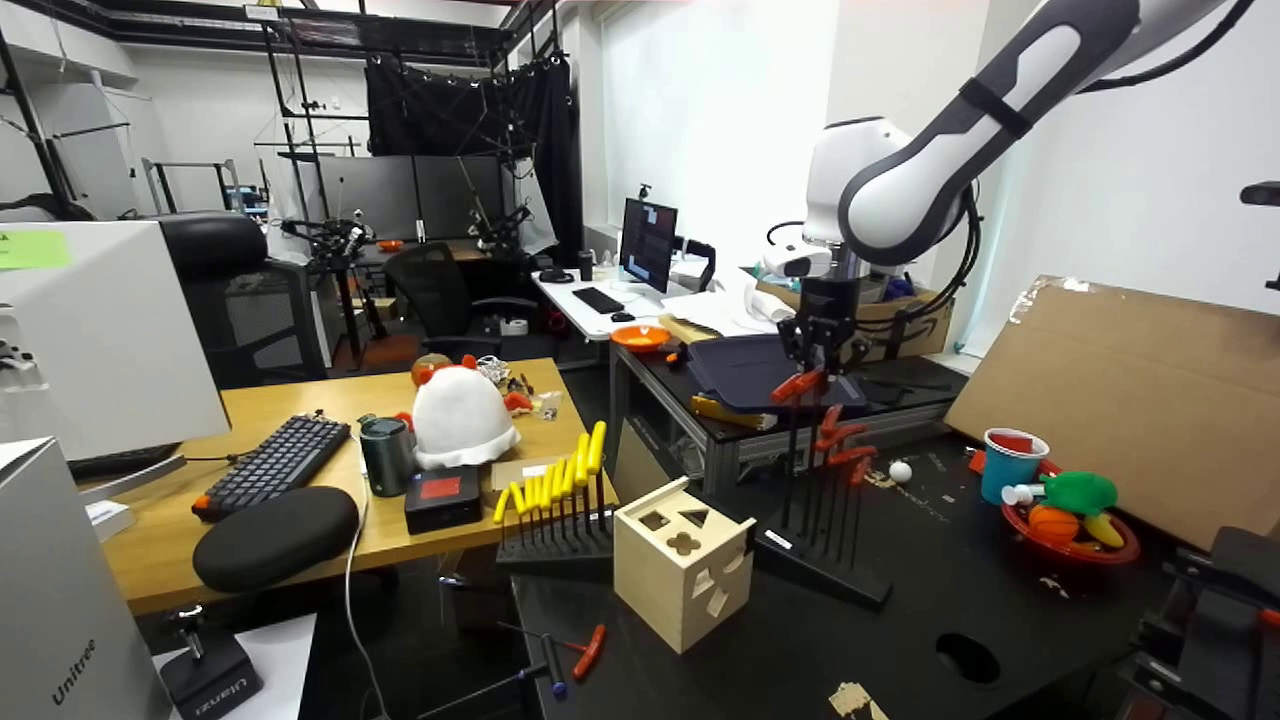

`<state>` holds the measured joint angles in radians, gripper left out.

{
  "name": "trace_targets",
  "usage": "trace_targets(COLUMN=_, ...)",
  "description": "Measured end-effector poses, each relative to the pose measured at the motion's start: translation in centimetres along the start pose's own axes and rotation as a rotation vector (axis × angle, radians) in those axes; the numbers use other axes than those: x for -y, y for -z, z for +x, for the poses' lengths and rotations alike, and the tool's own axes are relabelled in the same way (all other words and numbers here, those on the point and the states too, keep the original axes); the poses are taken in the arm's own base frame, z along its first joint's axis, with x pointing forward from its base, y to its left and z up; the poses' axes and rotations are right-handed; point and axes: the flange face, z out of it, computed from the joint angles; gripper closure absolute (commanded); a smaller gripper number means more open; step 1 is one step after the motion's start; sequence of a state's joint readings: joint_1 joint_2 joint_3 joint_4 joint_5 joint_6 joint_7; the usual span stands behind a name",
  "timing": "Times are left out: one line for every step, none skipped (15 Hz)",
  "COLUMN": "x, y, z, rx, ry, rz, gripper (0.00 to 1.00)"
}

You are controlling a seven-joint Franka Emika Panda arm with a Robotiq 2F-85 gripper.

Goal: Pick the tool with the red handle and put on the black object

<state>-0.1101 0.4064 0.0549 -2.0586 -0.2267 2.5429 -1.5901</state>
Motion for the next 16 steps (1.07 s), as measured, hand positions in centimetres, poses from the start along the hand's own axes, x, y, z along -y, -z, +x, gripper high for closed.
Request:
trace_targets(x=-0.03, y=0.00, z=0.01, rx=0.000, ry=0.001, rz=-0.004, gripper=0.94)
trace_targets(x=-0.06, y=0.00, z=0.02, rx=0.001, ry=0.002, rz=-0.009, gripper=0.94)
trace_targets(x=-0.07, y=0.00, z=0.03, rx=0.001, ry=0.002, rz=-0.012, gripper=0.94)
trace_targets(x=-0.09, y=0.00, z=0.03, rx=0.001, ry=0.003, rz=-0.016, gripper=0.94)
trace_targets(x=-0.11, y=0.00, z=0.03, rx=0.002, ry=0.003, rz=-0.020, gripper=0.94)
trace_targets(x=-0.11, y=-0.01, z=0.04, rx=0.002, ry=0.003, rz=-0.023, gripper=0.94)
trace_targets(x=-0.12, y=-0.01, z=0.05, rx=0.002, ry=0.004, rz=-0.025, gripper=0.94)
trace_targets(x=-0.12, y=-0.01, z=0.07, rx=0.002, ry=0.005, rz=-0.026, gripper=0.94)
trace_targets(x=-0.13, y=0.00, z=0.09, rx=0.003, ry=0.006, rz=-0.027, gripper=0.94)
trace_targets(x=-0.14, y=0.01, z=0.11, rx=0.004, ry=0.008, rz=-0.028, gripper=0.94)
trace_targets(x=-0.14, y=0.01, z=0.12, rx=0.006, ry=0.011, rz=-0.029, gripper=0.94)
trace_targets(x=-0.15, y=0.01, z=0.14, rx=0.008, ry=0.015, rz=-0.029, gripper=0.94)
trace_targets(x=-0.15, y=0.01, z=0.15, rx=0.011, ry=0.020, rz=-0.029, gripper=0.94)
trace_targets(x=-0.15, y=0.01, z=0.17, rx=0.013, ry=0.023, rz=-0.029, gripper=0.94)
trace_targets(x=-0.15, y=0.01, z=0.19, rx=0.015, ry=0.026, rz=-0.029, gripper=0.94)
trace_targets(x=-0.15, y=0.01, z=0.20, rx=0.015, ry=0.026, rz=-0.029, gripper=0.94)
